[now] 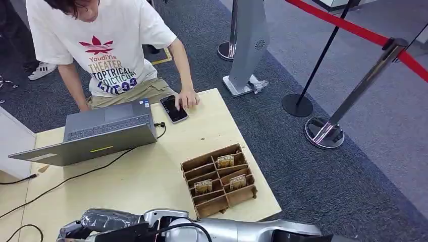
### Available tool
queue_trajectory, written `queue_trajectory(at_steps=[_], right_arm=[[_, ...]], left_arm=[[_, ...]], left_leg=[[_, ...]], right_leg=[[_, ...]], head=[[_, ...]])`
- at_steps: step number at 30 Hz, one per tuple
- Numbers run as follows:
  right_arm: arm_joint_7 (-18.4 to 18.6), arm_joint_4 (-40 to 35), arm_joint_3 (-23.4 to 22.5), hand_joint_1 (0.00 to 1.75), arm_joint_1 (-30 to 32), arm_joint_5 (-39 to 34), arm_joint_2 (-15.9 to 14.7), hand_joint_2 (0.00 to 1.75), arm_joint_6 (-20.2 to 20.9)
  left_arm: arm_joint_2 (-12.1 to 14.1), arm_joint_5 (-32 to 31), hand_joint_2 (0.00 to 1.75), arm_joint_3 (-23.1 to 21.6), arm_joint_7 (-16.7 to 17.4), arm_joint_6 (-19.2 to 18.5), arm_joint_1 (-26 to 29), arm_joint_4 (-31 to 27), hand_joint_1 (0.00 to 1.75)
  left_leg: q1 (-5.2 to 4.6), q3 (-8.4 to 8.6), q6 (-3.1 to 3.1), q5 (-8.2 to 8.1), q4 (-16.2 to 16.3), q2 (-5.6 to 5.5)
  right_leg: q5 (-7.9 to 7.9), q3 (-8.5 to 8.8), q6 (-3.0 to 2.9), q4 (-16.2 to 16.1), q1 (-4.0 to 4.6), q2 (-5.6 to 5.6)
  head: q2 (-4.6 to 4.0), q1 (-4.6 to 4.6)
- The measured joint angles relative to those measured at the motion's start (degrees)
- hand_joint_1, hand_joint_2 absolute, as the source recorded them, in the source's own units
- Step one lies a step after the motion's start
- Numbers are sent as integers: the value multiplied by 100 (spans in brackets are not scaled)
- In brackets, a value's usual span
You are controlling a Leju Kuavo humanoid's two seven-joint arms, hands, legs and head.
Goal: Pass the card to the sensor for recognition and then transmit it.
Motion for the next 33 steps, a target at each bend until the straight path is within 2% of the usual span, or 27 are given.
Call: queue_trajectory(at_steps=[4,12,16,21,33], right_arm=[[-33,504,205,175,-21,-2,2,175,-15],[-131,1268,262,175,-26,-59,85,175,-263],[-127,1650,284,175,-13,-26,160,175,-680],[-328,2313,284,175,-9,-118,262,175,-1119],[-363,3178,216,175,149,-179,448,175,-1314]], left_arm=[[-2,-70,175,-2,35,-2,-24,0,0],[-24,-144,175,-28,94,-17,-85,0,0],[-28,-188,175,-92,153,-68,-131,0,0],[-46,-256,175,-214,289,-120,-218,0,0],[-55,-295,175,-424,389,-153,-348,0,0]], left_leg=[[-1,0,0,0,0,-1],[-1,1,0,0,0,0],[0,1,0,0,0,0],[-1,2,0,0,0,0],[0,1,0,0,0,0]], right_leg=[[0,1,0,0,-1,-1],[1,0,0,0,0,0],[0,0,0,0,0,0],[1,0,0,0,0,1],[0,0,0,0,0,1]], head=[[0,-2],[0,-2],[0,-4],[0,-2],[0,-2]])
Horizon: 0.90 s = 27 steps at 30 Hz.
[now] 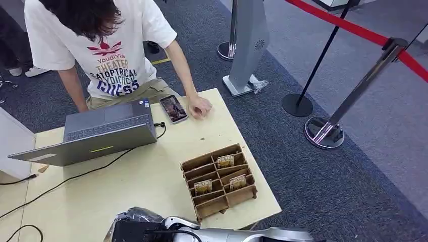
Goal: Pass the card to the sensor for recognition and then transmit it.
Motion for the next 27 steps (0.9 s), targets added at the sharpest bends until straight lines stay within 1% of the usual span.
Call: queue_trajectory(at_steps=[8,17,21,27], right_arm=[[-26,425,0,175,50,-22,50,175,153],[20,898,15,175,60,-35,105,175,369],[17,1047,22,175,29,-133,160,175,356],[20,1187,22,175,-20,-260,223,175,188]], left_arm=[[-2,2,175,-55,15,0,-29,0,0],[-35,-61,175,-280,114,-44,-140,0,0],[-52,-44,175,-330,116,-42,-165,0,0],[-59,-11,175,-439,127,-39,-176,0,0]], left_leg=[[-1,3,0,0,0,1],[-1,5,0,0,0,3],[-1,7,0,0,0,4],[-1,10,-4,3,0,3]], right_leg=[[1,1,0,0,0,1],[1,1,0,0,0,5],[1,2,0,0,0,5],[3,6,-2,0,0,5]], head=[[0,0],[0,0],[0,0],[0,0]])
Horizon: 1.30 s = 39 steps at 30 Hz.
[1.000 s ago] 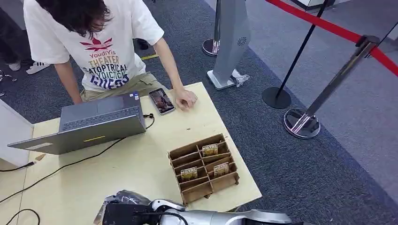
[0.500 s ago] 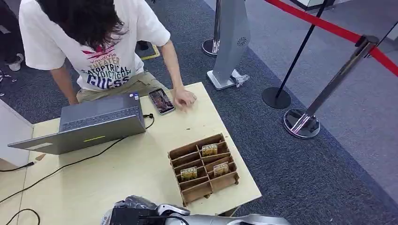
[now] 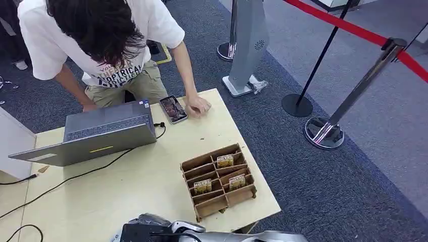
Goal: Pass the card to the sensor for recognition and then transmit it.
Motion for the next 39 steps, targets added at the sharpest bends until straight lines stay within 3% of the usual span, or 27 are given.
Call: queue_trajectory(at_steps=[12,23,30,39], right_arm=[[0,120,0,175,-40,-76,37,175,-103],[-328,67,9,175,4,-313,46,175,-488],[-404,-1142,-151,175,-74,-667,-199,175,-964],[-592,-3161,-887,175,-74,-433,-629,175,-1503]], left_arm=[[-26,68,175,-87,42,2,-13,0,0],[-17,372,175,-114,-44,81,27,0,0],[20,538,175,-114,-116,96,96,0,0],[70,690,175,-114,-149,94,159,0,0]], left_leg=[[-1,1,0,0,0,-1],[1,-1,0,0,0,-1],[0,-3,0,0,0,-1],[-1,-4,0,0,0,-1]], right_leg=[[0,3,0,0,-1,-1],[0,2,0,0,0,-1],[0,0,0,0,0,-2],[0,-1,0,0,-1,-1]], head=[[0,-2],[0,0],[0,0],[0,2]])
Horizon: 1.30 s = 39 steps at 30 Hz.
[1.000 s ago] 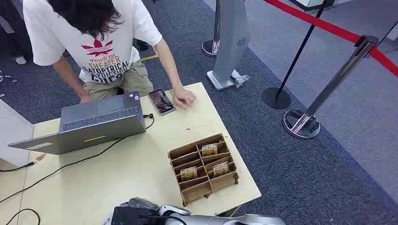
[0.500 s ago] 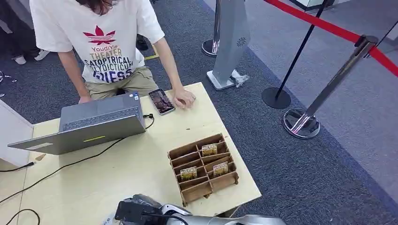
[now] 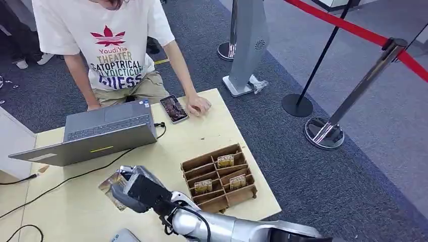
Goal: Pass the card to the sensor for recognition and then transmit it.
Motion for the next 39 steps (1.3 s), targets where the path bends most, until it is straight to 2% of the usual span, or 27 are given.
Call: queue_trajectory(at_steps=[9,14,20,28,31,36,39], right_arm=[[-48,-1543,-729,175,2,788,-232,175,-247],[94,-1870,-1135,175,-205,1275,-241,175,-317],[335,-1704,-1612,175,-668,1988,-129,175,-525],[483,-837,-2024,175,-1307,3133,76,175,-1320],[430,-530,-2055,175,-1432,3712,127,175,-1690],[216,-172,-2377,175,-1442,5031,328,175,-1716],[-70,-60,-2803,175,-1302,6073,527,175,-1718]], left_arm=[[0,27,175,-2,-52,-37,29,0,0],[0,27,175,-15,-52,-57,26,0,0],[-2,9,175,-81,-39,-90,18,0,0],[-7,-98,175,-308,76,-157,-30,0,0],[-7,-122,175,-359,133,-184,-69,0,0],[-9,-137,175,-463,146,-208,-92,0,0],[-9,-159,175,-518,182,-245,-98,0,0]], left_leg=[[0,-1,0,0,0,0],[0,-1,0,1,0,0],[0,-2,2,2,0,0],[0,-3,2,3,1,-2],[0,-3,2,2,1,-1],[1,-3,2,2,1,-2],[1,-3,2,2,1,-2]], right_leg=[[0,-1,0,0,0,-1],[1,-1,0,0,0,-1],[2,0,1,1,0,-1],[2,-1,1,1,0,-2],[2,-1,1,1,0,-2],[2,-2,1,1,1,-2],[1,-2,0,1,1,-2]], head=[[0,-2],[0,-2],[0,-2],[0,-2],[0,-2],[0,-2],[0,-2]])
